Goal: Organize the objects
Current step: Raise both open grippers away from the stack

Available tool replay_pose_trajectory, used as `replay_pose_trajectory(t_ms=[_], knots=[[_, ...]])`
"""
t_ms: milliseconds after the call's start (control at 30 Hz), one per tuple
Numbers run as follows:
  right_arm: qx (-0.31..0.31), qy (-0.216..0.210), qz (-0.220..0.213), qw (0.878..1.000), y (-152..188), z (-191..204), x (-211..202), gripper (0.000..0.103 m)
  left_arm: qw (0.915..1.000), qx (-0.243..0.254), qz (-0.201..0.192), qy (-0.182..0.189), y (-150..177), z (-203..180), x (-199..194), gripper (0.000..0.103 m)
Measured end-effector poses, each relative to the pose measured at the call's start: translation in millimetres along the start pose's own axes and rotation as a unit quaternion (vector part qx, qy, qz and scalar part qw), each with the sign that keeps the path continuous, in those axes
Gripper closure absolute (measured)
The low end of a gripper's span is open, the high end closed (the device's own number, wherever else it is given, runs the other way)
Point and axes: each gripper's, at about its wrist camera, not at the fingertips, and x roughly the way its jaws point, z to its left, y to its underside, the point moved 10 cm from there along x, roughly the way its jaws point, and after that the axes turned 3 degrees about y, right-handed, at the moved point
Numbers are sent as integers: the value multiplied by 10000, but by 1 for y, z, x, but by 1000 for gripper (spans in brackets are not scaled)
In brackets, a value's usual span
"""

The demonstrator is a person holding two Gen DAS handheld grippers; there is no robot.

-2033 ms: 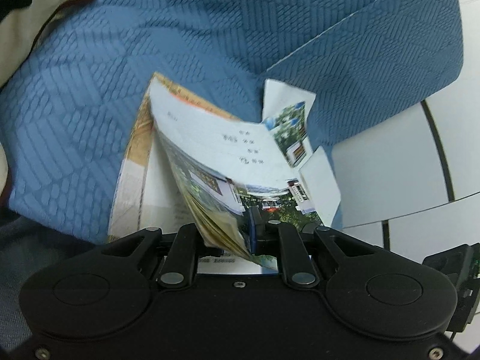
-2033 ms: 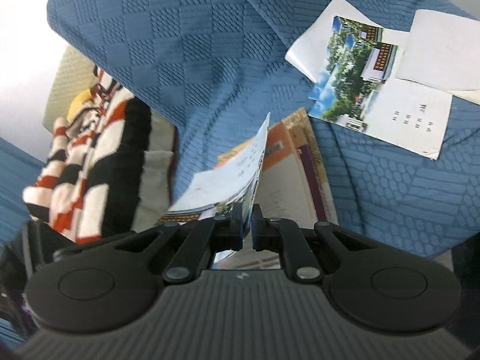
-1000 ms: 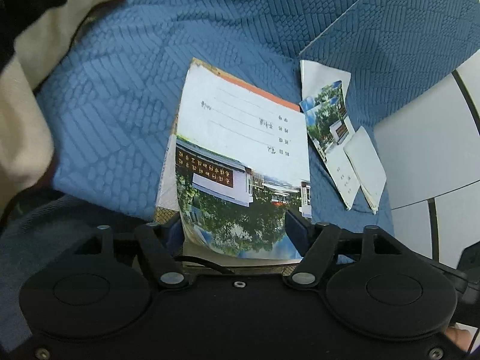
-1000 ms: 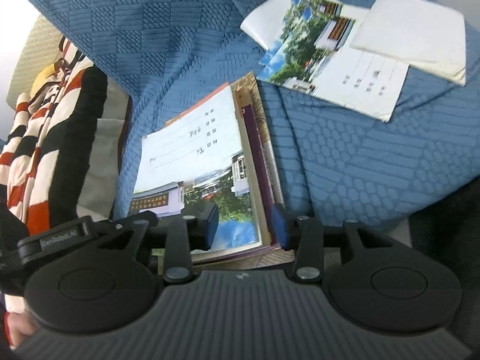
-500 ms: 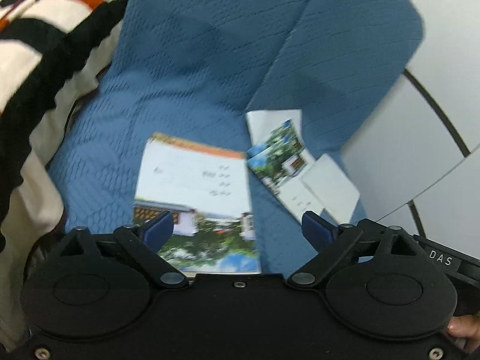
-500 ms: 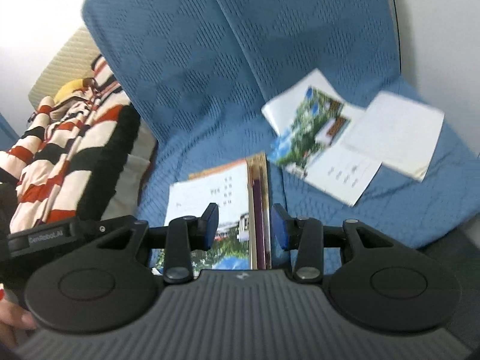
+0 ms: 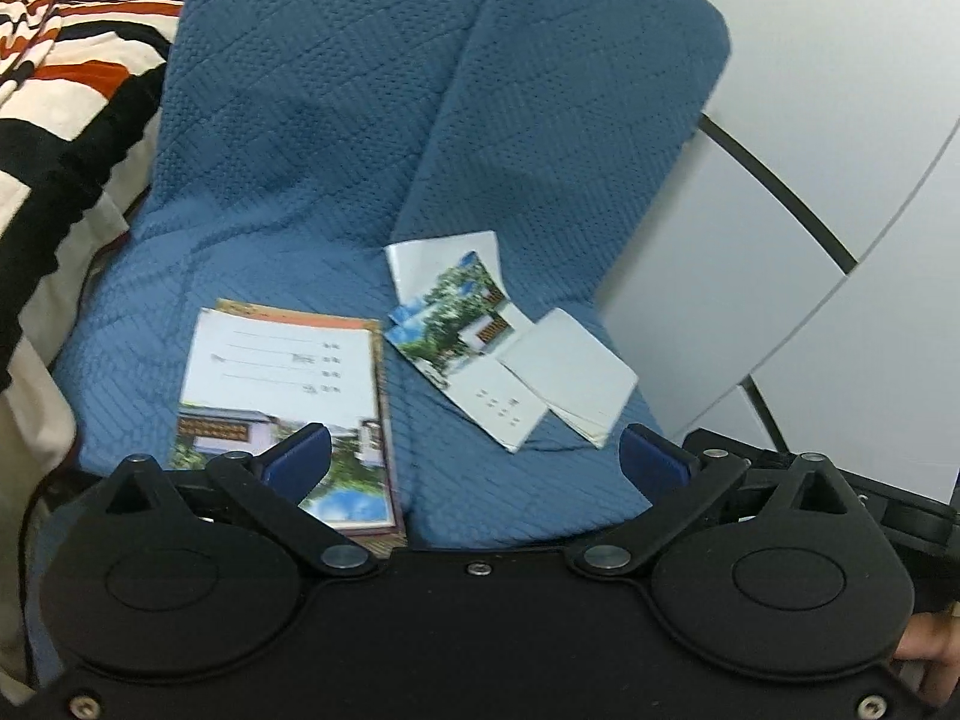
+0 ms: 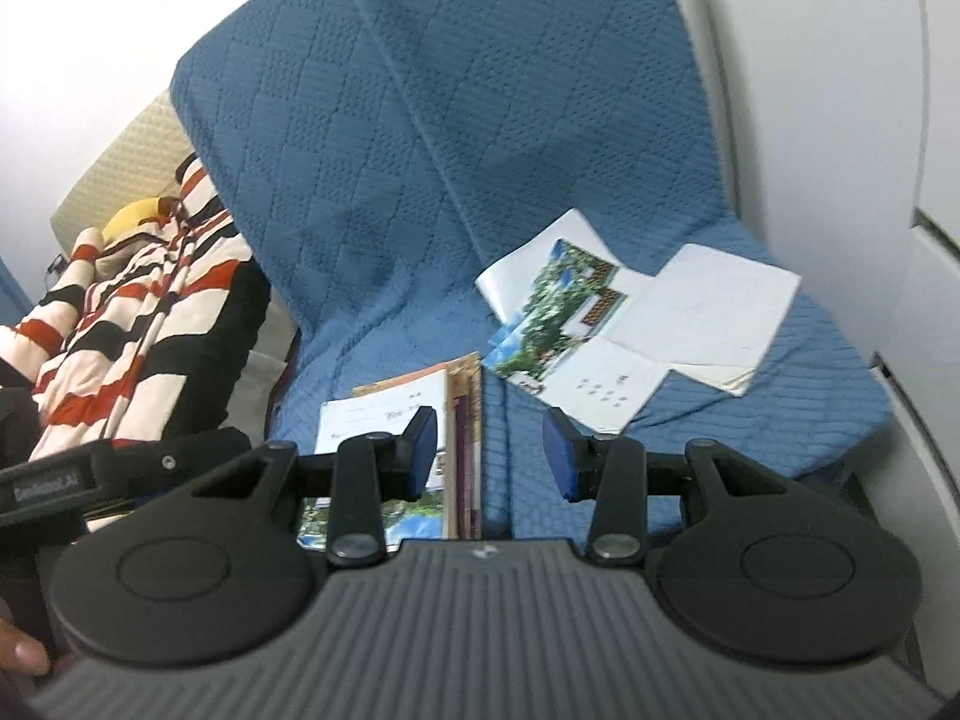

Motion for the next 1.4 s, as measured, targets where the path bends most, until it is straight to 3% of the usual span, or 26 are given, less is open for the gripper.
replay_pose_trajectory(t_ms=[533, 1133, 1200, 1267, 1400], knots=[[315, 297, -72, 9990, 21, -52, -37, 60, 9985, 302, 0, 456, 26, -77, 5, 1], [507, 433, -33, 9978, 31, -87, -38, 60, 9978, 492, 168, 412, 33, -99, 36, 1], [500, 442, -29, 9978, 30, -89, -36, 48, 9977, 493, 225, 412, 34, -100, 42, 1], [574, 467, -40, 9972, 29, -94, -33, 25, 9978, 459, 275, 395, 36, -100, 50, 1], [648, 536, 22, 9965, 29, -108, -25, 23, 9980, 510, 294, 214, 36, -99, 61, 1]])
